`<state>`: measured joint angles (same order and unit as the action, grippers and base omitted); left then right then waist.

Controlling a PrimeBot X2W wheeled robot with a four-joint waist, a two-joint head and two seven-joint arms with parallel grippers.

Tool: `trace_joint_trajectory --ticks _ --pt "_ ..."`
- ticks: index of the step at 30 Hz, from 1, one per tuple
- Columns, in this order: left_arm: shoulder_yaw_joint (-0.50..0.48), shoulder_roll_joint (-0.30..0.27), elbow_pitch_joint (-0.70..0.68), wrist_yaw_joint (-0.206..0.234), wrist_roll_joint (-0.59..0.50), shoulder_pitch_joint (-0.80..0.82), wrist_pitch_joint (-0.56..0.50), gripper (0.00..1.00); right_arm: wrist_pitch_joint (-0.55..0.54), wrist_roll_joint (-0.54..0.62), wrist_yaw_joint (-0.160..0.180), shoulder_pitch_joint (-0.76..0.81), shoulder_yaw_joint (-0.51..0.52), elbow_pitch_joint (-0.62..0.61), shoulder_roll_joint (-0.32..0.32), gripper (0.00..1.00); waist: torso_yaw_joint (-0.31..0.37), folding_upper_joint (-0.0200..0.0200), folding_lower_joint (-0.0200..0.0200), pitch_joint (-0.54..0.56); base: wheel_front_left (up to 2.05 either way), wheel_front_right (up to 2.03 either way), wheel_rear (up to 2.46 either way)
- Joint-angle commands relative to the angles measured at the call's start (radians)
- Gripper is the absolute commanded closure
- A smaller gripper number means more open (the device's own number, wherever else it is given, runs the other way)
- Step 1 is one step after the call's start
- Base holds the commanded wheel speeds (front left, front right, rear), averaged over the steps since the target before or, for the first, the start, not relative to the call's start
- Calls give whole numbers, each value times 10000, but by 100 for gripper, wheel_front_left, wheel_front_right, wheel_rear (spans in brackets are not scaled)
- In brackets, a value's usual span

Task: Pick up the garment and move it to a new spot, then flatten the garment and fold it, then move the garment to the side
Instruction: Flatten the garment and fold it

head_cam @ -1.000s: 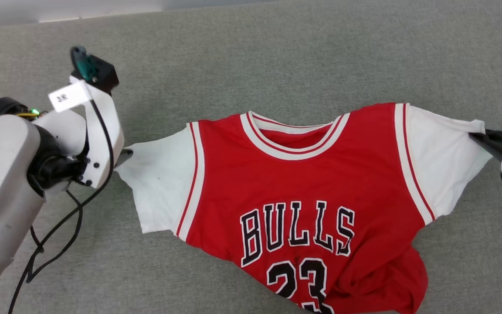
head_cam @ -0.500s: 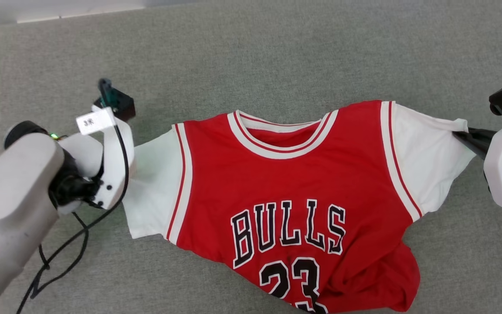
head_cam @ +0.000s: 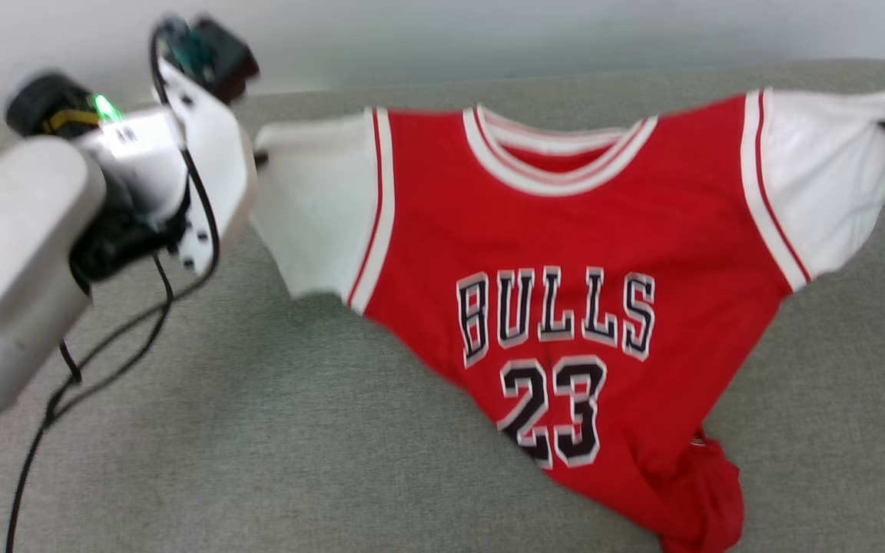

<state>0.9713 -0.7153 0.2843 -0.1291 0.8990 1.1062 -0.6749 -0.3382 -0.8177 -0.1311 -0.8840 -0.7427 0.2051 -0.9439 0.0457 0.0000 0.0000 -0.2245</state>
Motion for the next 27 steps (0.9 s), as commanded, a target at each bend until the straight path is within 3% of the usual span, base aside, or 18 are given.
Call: trace_joint_trajectory --ticks 1,9,19,27 --pt "-63 32 56 3 -171 543 433 100 47 43 7 -437 192 66 97 100 -160 0 0 135 0 0 0" --pt "-546 750 1151 3 -1086 3162 1961 100 126 739 8 -2724 681 778 543 100 -325 0 0 -389 0 0 0" --pt "-1094 1721 3165 85 -2230 6568 3908 100 724 2082 8 -6372 464 2419 1816 100 -231 0 0 -1475 0 0 0" --pt "-1374 2071 4370 75 -2483 7973 4866 100 1494 2674 7 -8174 426 3750 2722 100 -161 0 0 -1997 0 0 0"
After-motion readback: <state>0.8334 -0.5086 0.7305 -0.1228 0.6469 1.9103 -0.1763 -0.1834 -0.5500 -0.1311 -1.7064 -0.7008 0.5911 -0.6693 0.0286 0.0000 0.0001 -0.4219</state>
